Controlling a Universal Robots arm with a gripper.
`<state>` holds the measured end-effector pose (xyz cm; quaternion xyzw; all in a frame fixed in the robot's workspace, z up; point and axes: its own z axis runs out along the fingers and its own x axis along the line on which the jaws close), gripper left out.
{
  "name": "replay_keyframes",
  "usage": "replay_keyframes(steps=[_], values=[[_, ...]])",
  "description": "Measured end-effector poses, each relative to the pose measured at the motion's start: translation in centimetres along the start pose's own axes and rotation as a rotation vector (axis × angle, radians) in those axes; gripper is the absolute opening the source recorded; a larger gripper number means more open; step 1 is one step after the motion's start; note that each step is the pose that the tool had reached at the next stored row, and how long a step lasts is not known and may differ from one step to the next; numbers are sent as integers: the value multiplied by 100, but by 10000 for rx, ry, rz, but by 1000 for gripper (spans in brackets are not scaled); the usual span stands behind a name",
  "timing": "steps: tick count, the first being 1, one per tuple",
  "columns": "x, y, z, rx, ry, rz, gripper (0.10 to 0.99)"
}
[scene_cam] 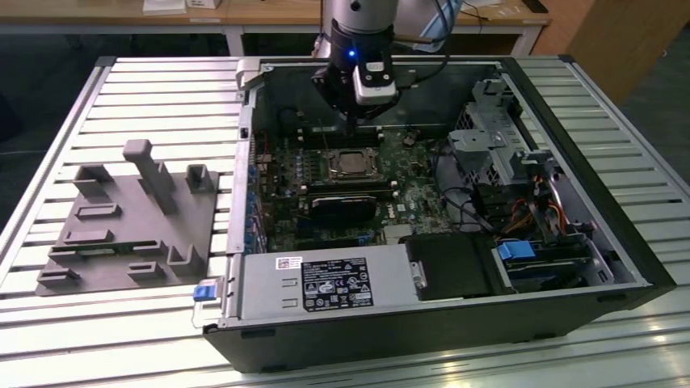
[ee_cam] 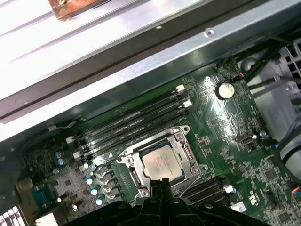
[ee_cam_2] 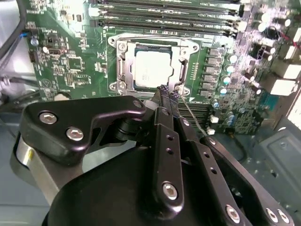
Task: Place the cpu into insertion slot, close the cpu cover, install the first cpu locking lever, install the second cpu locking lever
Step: 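Install the first cpu locking lever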
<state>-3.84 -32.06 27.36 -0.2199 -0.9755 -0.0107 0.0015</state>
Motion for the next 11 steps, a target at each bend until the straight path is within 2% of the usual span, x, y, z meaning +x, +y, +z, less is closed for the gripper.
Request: replay_keyframes(steps=[5,11], values=[[0,0,5,6,14,-800,106],[0,0,10,-6,-10,-1386,106]])
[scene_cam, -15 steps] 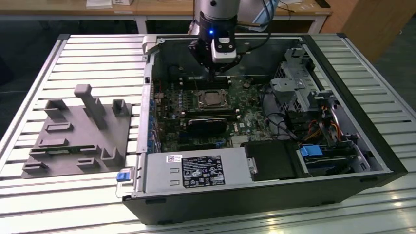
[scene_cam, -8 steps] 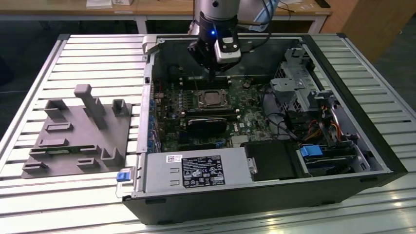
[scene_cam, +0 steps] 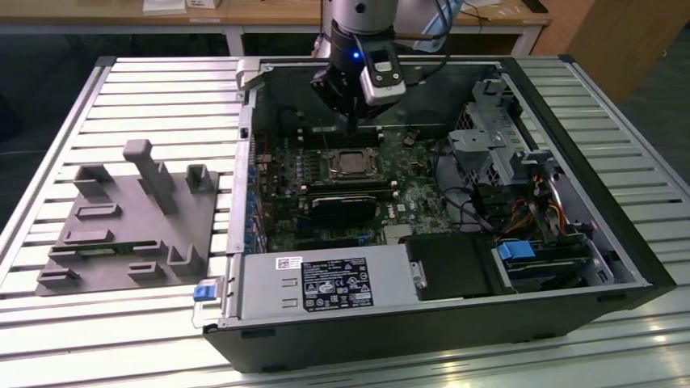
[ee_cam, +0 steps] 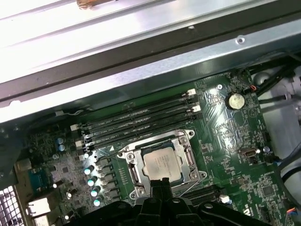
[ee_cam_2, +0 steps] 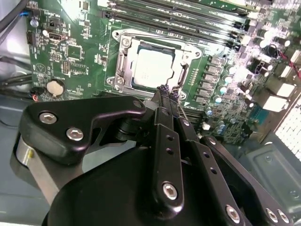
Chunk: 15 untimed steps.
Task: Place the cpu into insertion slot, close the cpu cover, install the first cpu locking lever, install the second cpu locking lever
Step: 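Install the first cpu locking lever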
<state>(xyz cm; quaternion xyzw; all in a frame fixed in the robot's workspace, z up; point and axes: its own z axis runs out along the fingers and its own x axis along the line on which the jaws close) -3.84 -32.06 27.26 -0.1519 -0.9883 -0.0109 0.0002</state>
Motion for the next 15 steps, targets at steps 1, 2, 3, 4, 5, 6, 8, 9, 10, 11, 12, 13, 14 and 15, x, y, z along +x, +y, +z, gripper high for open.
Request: replay_keyframes(steps=[1,2,3,4,5,6,8,9,10,11,12,13,14,15], values=[[0,0,1,-1,-2,-98,106],[0,0,2,-2,-3,-193,106],[0,0,2,-2,-3,-300,106],[0,0,2,-2,-3,-417,106],[0,0,3,-2,-3,-535,106],[0,0,3,-2,-3,-651,106],[0,0,4,-3,-2,-850,106],[2,-1,5,-5,-6,-894,106],[10,-3,7,-8,-15,-907,106],[24,-8,8,-11,-22,-907,106],[47,-15,7,-14,-32,-909,106],[72,-23,8,-20,-46,-908,106],[100,-31,8,-29,-61,-908,106],[122,-39,9,-42,-70,-912,106]])
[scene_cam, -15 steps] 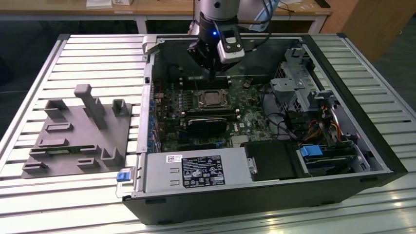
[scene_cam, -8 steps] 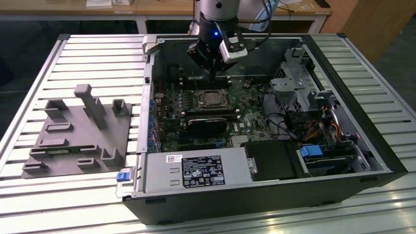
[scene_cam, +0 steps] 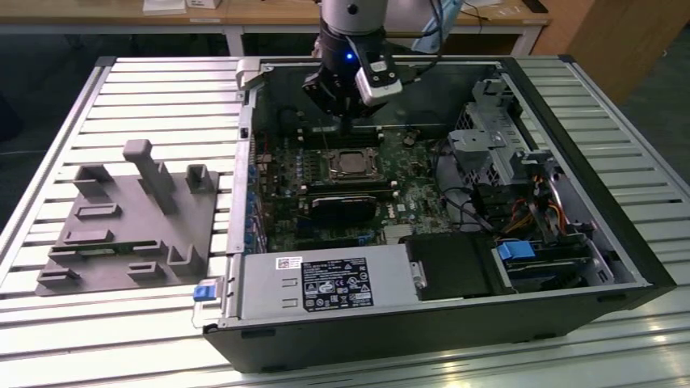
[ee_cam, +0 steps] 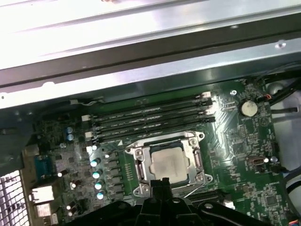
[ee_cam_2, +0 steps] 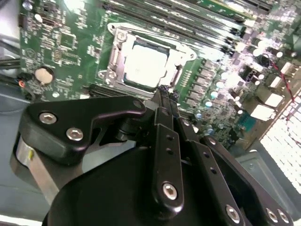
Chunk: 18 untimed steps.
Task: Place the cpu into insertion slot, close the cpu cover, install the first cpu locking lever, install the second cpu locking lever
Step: 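Install the first cpu locking lever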
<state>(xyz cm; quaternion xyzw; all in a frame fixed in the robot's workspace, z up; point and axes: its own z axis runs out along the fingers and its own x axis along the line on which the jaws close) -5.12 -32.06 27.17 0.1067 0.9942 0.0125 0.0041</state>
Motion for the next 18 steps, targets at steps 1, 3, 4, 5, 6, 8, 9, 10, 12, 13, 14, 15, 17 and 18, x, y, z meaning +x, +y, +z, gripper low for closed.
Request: replay_keyframes(steps=[1,3,4,5,6,8,9,10,12,13,14,15,17,18], values=[[12,-3,1,-27,2,-22,106],[12,-2,3,-73,17,-233,106],[12,-2,4,-87,24,-394,106],[12,-2,4,-98,32,-553,106],[13,-3,5,-112,38,-688,106],[17,-4,9,-147,44,-820,106],[37,-9,10,-167,20,-827,106],[69,-15,11,-182,-30,-832,106],[127,-26,13,-204,-110,-831,106],[148,-30,14,-209,-131,-833,106],[164,-31,17,-213,-141,-837,106],[176,-31,19,-214,-144,-853,106],[180,-29,22,-214,-136,-1021,106],[181,-29,23,-215,-130,-1186,106]])
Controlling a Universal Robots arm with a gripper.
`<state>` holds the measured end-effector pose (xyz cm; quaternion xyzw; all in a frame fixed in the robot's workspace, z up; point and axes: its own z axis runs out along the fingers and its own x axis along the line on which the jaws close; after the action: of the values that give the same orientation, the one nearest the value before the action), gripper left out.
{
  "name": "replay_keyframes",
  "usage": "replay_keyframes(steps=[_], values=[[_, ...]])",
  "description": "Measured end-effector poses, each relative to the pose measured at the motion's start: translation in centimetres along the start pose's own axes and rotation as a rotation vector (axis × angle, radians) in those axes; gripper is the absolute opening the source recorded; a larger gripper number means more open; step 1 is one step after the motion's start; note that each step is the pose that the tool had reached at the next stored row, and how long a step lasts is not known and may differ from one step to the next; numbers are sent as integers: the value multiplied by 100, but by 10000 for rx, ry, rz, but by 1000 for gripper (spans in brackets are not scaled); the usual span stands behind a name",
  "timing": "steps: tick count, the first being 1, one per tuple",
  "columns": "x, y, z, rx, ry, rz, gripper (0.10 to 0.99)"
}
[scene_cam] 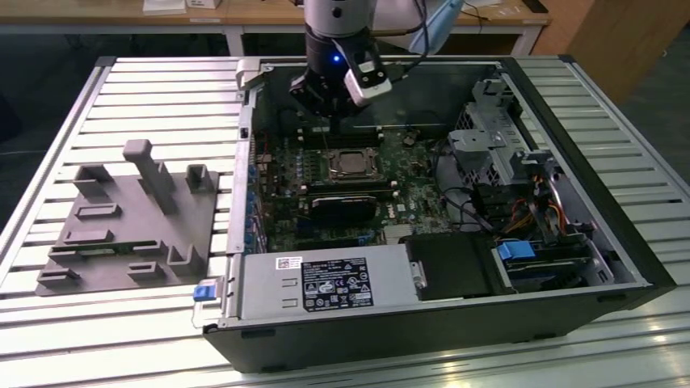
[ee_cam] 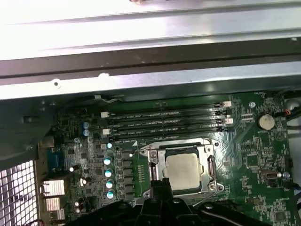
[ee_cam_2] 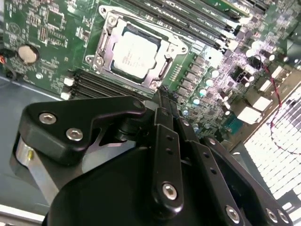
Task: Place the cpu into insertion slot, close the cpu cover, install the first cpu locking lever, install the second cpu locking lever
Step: 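Install the first cpu locking lever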
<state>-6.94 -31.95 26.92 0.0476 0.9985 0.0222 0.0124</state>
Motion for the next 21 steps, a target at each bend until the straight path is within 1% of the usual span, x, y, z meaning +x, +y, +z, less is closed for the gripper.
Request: replay_keyframes(steps=[2,5,10,12,21], values=[[8,10,7,-8,6,-190,106],[50,51,24,-7,8,-208,106],[180,70,46,-7,7,-215,106],[213,78,56,-7,8,-229,106],[309,130,108,-9,11,-304,106]])
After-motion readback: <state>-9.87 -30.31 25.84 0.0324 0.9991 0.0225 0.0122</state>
